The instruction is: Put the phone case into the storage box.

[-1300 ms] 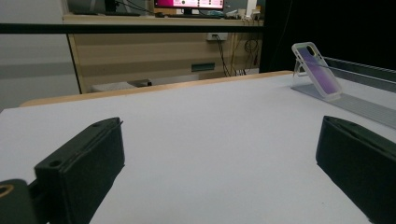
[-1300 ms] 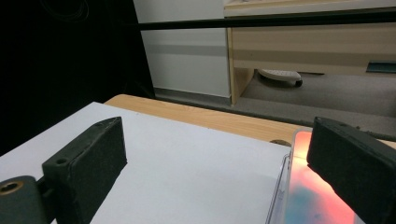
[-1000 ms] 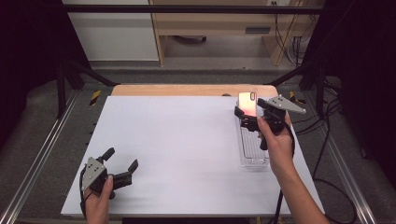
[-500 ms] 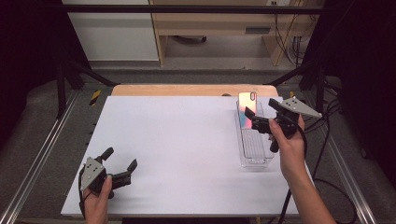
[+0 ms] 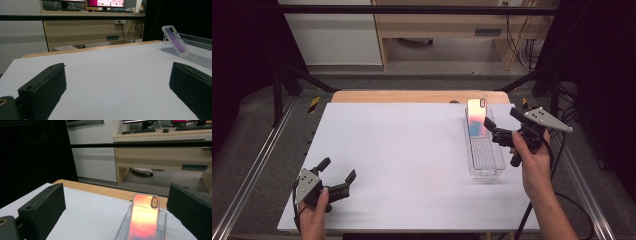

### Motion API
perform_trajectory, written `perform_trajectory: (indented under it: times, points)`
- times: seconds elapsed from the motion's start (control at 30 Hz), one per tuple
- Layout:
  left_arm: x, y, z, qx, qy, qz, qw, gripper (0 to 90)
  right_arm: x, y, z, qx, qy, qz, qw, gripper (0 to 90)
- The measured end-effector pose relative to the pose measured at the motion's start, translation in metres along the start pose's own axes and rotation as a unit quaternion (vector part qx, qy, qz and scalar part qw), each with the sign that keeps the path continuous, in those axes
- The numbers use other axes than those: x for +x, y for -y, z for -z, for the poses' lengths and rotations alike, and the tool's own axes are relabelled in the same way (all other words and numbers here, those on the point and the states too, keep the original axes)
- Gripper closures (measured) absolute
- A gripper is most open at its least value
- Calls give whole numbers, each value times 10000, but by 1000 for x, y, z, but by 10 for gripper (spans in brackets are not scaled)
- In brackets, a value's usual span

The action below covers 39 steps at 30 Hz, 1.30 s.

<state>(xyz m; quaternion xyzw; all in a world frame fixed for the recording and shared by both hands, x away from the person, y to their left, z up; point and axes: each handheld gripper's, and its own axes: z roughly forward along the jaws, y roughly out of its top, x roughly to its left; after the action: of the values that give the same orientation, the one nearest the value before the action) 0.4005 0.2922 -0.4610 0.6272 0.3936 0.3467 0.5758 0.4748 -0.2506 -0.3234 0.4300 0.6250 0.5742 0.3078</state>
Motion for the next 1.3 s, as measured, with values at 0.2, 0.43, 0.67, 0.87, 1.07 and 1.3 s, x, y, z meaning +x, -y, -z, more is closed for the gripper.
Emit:
perform_trajectory:
  times: [0.2,0.43,0.67,0.87,1.07,1.3]
  points:
    - [1,0,1,-9,-2,2,10000,7,-3,0,9,-17,19,-14,10000,20]
    - [2,-1,2,-19,-11,14,10000,7,-9,4,16,-19,94,-56,9999,18]
    - [2,-1,2,-31,-21,14,10000,7,-15,6,26,-36,168,-68,9998,18]
    - [3,-2,5,-53,-18,25,10000,7,-21,9,34,-16,240,-50,9997,18]
    - [2,-3,10,-32,11,-5,10000,7,-25,13,42,-7,278,-26,9996,18]
    - [-3,-2,17,44,71,-131,9999,7,-29,17,52,-50,307,-26,9995,18]
